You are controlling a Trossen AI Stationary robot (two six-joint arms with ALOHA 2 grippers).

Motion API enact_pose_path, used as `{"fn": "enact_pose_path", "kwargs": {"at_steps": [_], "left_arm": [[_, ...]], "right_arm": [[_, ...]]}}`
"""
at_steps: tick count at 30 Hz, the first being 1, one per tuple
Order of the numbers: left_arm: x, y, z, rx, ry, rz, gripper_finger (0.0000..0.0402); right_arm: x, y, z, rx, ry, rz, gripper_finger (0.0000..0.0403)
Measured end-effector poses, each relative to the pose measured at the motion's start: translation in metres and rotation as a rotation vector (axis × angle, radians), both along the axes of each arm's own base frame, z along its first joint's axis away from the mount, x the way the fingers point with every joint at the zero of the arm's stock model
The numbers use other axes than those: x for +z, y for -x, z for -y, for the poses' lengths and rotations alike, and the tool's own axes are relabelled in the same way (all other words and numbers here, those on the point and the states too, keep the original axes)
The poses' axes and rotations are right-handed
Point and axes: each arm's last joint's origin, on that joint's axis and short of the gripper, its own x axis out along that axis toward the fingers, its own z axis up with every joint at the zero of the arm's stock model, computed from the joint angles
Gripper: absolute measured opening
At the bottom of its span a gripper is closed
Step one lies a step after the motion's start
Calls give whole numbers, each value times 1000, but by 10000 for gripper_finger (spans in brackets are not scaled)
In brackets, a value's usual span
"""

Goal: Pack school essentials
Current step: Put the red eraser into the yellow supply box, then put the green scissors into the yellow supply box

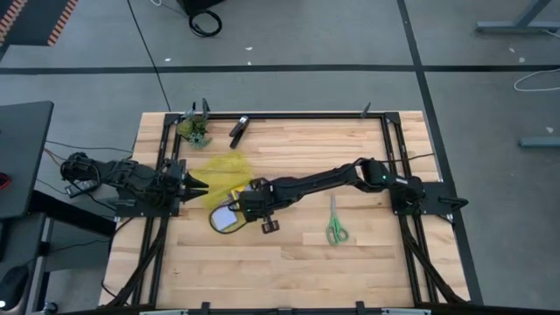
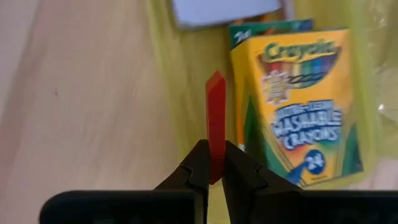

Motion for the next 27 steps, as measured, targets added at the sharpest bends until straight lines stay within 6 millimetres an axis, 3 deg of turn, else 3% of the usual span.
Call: {"fn": "enact_pose_path", "kwargs": {"at_steps": [12, 27], "left_arm": [[0, 0, 0, 0, 1, 0, 107], [0, 0, 0, 0, 2, 0, 107]], "right_arm": [[-3, -1, 3, 53, 33, -10, 71], [-3, -1, 5, 21, 54, -6, 74]]}}
